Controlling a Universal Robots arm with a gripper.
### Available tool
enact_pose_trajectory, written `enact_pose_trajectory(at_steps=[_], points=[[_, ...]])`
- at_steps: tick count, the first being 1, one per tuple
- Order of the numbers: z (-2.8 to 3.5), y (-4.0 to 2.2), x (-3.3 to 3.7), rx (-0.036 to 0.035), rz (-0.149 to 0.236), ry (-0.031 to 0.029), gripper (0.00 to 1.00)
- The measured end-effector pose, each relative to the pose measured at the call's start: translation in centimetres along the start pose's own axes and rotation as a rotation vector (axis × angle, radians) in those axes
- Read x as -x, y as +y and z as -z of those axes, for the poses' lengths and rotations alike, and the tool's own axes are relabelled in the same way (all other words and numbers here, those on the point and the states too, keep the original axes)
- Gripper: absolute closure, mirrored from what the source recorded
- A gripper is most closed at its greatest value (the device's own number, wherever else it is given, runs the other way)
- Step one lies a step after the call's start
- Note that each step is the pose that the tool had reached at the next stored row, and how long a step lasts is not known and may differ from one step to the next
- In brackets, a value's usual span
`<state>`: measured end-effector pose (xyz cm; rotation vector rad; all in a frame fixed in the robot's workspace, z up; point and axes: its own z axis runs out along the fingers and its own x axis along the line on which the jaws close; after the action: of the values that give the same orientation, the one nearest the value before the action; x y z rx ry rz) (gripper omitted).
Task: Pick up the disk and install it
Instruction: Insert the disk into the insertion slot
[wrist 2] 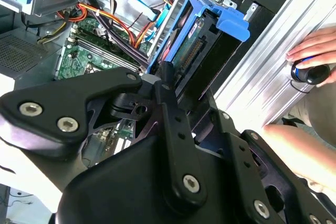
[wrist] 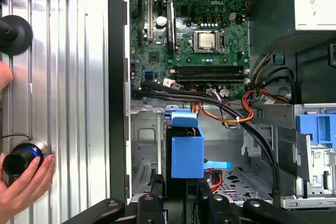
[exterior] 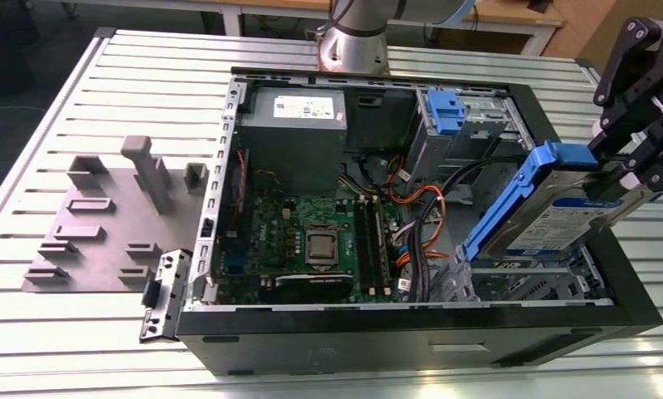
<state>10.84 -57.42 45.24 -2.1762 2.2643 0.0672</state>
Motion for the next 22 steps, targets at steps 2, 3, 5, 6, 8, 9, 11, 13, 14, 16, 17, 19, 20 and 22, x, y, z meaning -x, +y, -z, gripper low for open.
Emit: enact_pose_trajectory(at_steps=[2, 3, 5, 6, 8, 9, 11, 13, 14, 16, 17, 19, 20, 22], points=[[-0.01, 0.0, 0.0, 0.0, 0.0, -0.0001, 0.65], [-0.03, 0.0, -0.01, 0.0, 0.0, -0.0002, 0.65], [-0.13, -0.01, -0.01, 0.0, 0.0, -0.0003, 0.65], [-0.2, -0.01, -0.01, 0.0, 0.0, 0.0, 0.65], [-0.34, -0.03, -0.02, 0.0, 0.0, 0.0001, 0.65], [-0.41, -0.04, -0.02, 0.0002, 0.0, 0.0004, 0.65], [-0.57, -0.07, -0.02, 0.0007, 0.0, 0.0008, 0.65], [-0.78, -0.08, -0.03, 0.0011, 0.0, 0.001, 0.65], [-0.91, -0.09, -0.03, 0.0013, 0.0, 0.0011, 0.65], [-1.18, -0.1, -0.04, 0.0021, 0.0, 0.0013, 0.65], [-1.33, -0.11, -0.04, 0.0025, 0.0, 0.0014, 0.65], [-1.66, -0.12, -0.05, 0.0035, 0.0, 0.0017, 0.65], [-1.83, -0.13, -0.06, 0.004, 0.0, 0.0018, 0.65], [-2.21, -0.14, -0.07, 0.0049, 0.0, 0.0019, 0.65]])
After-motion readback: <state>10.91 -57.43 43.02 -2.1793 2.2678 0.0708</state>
